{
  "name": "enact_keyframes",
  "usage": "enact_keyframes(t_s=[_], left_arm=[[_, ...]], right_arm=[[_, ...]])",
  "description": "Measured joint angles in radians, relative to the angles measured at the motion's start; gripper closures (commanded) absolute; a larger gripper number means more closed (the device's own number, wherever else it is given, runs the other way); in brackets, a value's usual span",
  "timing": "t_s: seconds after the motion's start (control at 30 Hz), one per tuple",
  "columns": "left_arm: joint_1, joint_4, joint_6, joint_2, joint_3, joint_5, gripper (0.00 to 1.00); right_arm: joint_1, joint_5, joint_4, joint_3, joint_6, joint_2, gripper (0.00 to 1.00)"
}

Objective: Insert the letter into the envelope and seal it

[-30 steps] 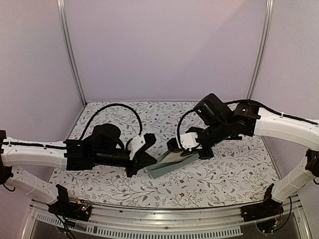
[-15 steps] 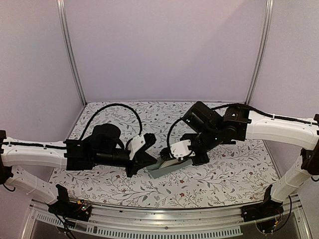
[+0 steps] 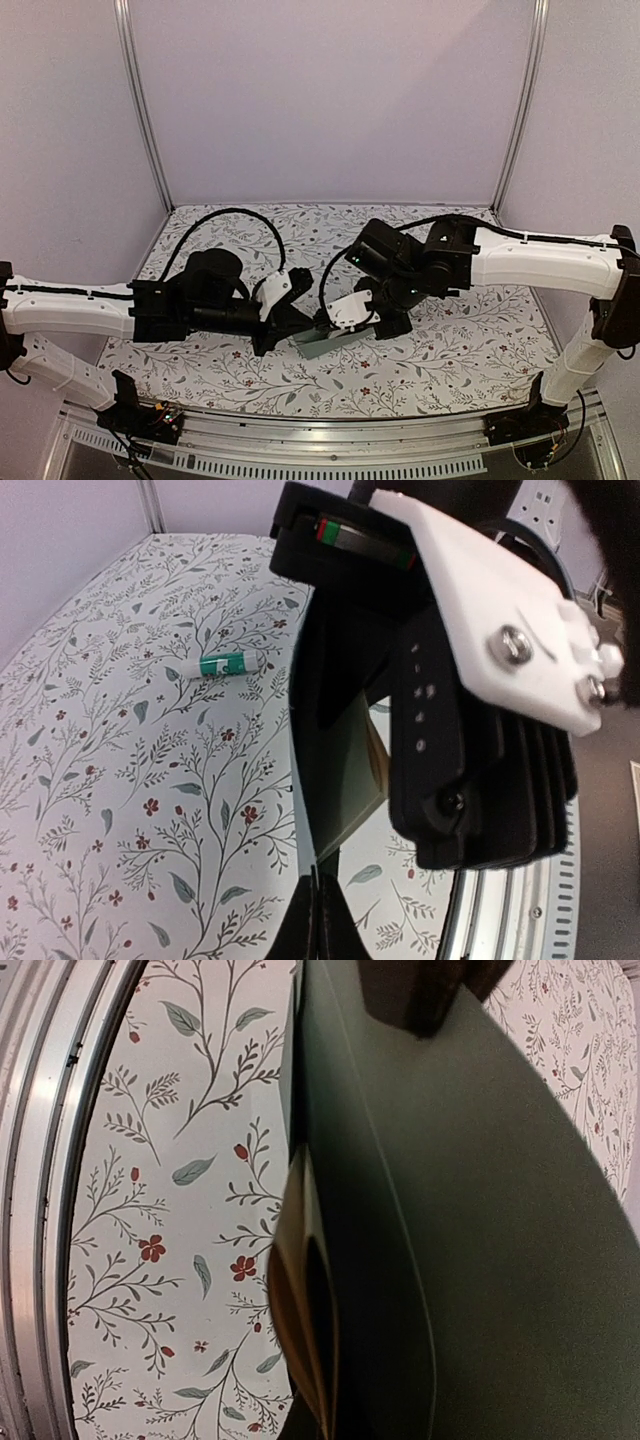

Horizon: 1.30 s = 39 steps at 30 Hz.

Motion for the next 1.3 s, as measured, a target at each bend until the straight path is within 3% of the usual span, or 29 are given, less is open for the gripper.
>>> enact_keyframes(t_s=[0.17,0.23,0.4,0.43,0.73,1.0,1.17,1.3], left_arm=[[0.000,-0.016,0.000,0.004,0.000,-0.005,1.00],[0.000,-0.018,0.000,0.006,0.000,-0.005,1.00],[0.000,-0.019,-0.005,0.010,0.000,-0.005,1.00],[0.000,-0.019,-0.007,0.010,0.000,-0.007,1.00],[0.021,-0.007,-0.016,0.027,0.000,-0.018,1.00],[0.045,0.002,-0.019,0.028,0.000,-0.015,1.00],[0.055,0.002,-0.038,0.028,0.000,-0.014,1.00],[0.066,0.003,-0.058,0.028,0.000,-0.016,1.00]], right_arm=[[0.022,0.058,-0.020,0.020,0.017,0.035,0.93],[0.029,0.080,-0.028,0.031,0.023,0.047,0.84],[0.046,0.122,-0.051,0.064,0.048,0.091,0.47],[0.048,0.129,-0.054,0.071,0.055,0.100,0.45],[0.059,0.141,-0.051,0.092,0.076,0.091,0.43],[0.091,0.157,0.069,0.010,0.075,-0.102,0.42],[0.114,0.166,0.229,-0.120,0.122,-0.242,0.41],[0.127,0.220,0.472,-0.291,0.206,-0.357,0.44]])
